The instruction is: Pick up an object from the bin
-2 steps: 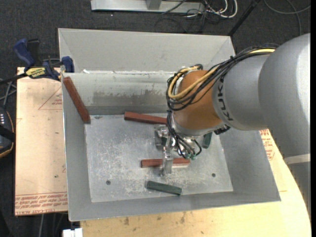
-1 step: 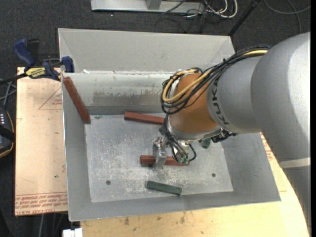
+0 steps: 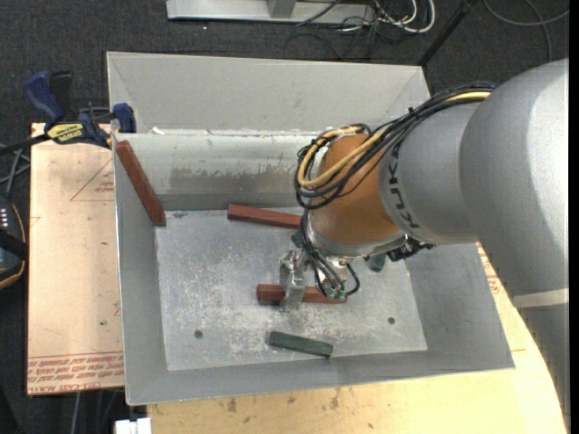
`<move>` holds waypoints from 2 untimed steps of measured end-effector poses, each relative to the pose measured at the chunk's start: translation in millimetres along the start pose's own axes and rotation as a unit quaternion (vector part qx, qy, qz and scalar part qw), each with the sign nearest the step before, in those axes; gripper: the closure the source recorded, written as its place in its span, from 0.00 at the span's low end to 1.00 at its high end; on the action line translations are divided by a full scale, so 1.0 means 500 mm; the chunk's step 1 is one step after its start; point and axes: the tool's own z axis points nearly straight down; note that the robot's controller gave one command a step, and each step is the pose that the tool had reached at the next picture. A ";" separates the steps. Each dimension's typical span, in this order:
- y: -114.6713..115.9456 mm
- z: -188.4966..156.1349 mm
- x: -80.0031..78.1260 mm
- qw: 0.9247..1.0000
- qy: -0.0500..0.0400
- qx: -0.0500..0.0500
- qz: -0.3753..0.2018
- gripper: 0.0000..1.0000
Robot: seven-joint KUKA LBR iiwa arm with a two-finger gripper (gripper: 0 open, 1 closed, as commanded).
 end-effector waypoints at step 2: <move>-0.002 -0.049 0.007 1.000 0.005 0.002 0.000 1.00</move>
Offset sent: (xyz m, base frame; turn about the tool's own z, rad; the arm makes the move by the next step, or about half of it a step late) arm 0.0001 0.0000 0.0928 0.0000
